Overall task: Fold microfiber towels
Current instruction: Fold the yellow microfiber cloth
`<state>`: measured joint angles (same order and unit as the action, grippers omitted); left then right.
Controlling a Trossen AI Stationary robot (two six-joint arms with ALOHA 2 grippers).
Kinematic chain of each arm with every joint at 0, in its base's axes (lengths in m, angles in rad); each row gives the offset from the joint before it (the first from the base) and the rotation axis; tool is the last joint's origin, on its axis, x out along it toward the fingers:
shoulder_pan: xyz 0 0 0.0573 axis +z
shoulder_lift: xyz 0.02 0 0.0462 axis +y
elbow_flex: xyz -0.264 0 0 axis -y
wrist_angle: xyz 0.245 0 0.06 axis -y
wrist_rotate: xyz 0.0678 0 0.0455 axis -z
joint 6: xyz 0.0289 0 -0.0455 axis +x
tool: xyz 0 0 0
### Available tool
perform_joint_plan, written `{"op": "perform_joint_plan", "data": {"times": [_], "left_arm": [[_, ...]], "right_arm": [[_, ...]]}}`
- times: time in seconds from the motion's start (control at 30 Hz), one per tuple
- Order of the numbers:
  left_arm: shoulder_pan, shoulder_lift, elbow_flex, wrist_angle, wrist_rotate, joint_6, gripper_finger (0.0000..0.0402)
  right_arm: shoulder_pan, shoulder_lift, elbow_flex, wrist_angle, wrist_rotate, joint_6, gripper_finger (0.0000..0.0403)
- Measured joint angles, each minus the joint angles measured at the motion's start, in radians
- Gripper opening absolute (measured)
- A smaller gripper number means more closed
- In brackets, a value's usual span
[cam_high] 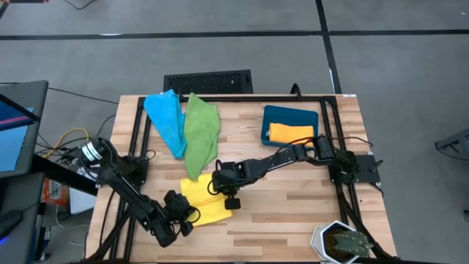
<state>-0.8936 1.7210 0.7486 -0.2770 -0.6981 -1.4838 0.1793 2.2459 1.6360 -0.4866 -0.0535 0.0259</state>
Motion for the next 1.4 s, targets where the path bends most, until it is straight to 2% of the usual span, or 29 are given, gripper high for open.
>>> {"op": "perform_joint_plan", "data": {"times": [0.2, 0.33, 0.4, 0.53, 0.7, 0.77, 0.93, 1.0, 1.2, 1.4], "left_arm": [[-0.003, 0.047, 0.003, 0.006, -0.014, -0.022, 0.0002], [-0.002, 0.045, 0.002, 0.008, -0.016, -0.002, 0.0002], [-0.002, 0.045, 0.002, 0.008, -0.015, -0.002, 0.0002], [-0.002, 0.045, 0.002, 0.008, -0.015, -0.002, 0.0], [-0.002, 0.046, 0.002, 0.006, -0.025, -0.003, 0.0], [-0.001, 0.047, 0.001, 0.007, -0.034, -0.003, 0.0], [0.002, 0.048, 0.0, 0.007, -0.04, -0.003, 0.0], [0.003, 0.048, 0.0, 0.007, -0.039, -0.003, 0.0], [0.006, 0.036, 0.0, 0.007, -0.032, -0.002, 0.0], [0.007, -0.054, 0.04, -0.149, 0.008, 0.012, 0.0]], "right_arm": [[-0.02, -0.072, -0.001, -0.039, 0.025, 0.015, 0.001], [-0.025, -0.15, -0.001, -0.054, 0.048, 0.083, 0.0014], [-0.005, -0.197, -0.028, 0.031, 0.053, 0.121, 0.0015], [0.084, -0.25, -0.167, 0.355, 0.098, 0.192, 0.0006], [0.177, -0.212, -0.339, 0.618, 0.28, 0.266, 0.0011], [0.186, -0.211, -0.375, 0.646, 0.318, 0.287, 0.0011], [0.166, -0.172, -0.426, 0.632, 0.315, 0.341, 0.0006], [0.163, -0.141, -0.427, 0.69, 0.311, 0.376, 0.001], [0.169, -0.087, -0.428, 0.681, 0.32, 0.436, 0.001], [0.166, -0.086, -0.426, 0.652, 0.332, 0.465, 0.0012]]}}
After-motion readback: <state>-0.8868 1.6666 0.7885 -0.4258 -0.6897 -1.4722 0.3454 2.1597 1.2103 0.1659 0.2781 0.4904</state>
